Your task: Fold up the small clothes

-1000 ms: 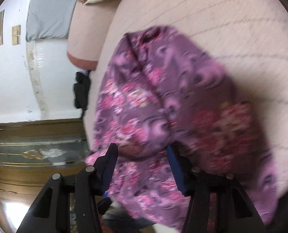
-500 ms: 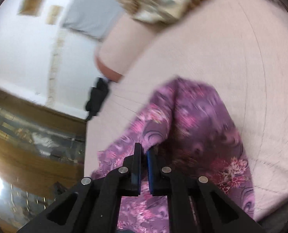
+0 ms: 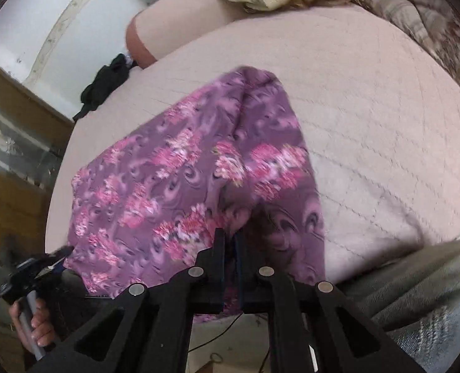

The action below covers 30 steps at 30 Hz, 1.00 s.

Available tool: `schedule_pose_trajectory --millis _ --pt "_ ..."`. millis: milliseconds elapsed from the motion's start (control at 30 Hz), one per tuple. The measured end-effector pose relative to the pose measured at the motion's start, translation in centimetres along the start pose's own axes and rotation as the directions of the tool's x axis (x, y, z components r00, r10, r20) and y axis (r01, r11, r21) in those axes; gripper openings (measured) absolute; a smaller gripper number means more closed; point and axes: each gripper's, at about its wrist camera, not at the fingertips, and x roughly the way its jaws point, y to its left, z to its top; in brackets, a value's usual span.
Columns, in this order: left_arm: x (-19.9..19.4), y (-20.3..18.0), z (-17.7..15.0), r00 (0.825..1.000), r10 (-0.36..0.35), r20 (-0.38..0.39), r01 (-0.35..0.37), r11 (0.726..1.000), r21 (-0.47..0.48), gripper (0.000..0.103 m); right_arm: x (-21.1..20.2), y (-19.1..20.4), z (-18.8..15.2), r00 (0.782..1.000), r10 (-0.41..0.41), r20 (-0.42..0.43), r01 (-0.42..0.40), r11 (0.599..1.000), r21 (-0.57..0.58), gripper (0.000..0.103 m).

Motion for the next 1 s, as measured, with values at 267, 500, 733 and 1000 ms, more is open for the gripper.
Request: schedule_pose_trajectory --millis 267,500,733,1000 --pt "2.4 -3.3 -3.0 0.997 0.033 -0.074 -0.026 0.995 0.101 0.060 0.0 1.6 -1.5 1.000 0.011 -0.028 -0.013 0.998 -0.063 0.055" --pt "2.6 -1.8 -2.1 0.998 -0.038 -0.053 0.041 0.998 0.043 0.006 0.8 3.0 -1.7 0.996 -0.052 -0.070 0.043 0.992 -0.120 0.009" --pt "5.4 -2.0 -3.2 0.966 0.134 -0.221 -0.105 0.985 0.139 0.010 3.1 2.5 -1.9 0.977 -0.140 -0.159 0.123 0.986 -0.115 0.029" --pt "-5.4 -5.4 1.8 0.974 0.143 0.177 -0.181 0.958 0.221 0.086 -4.8 3.9 3.5 0.996 0.076 0.035 -0.070 0.986 -0.155 0.087"
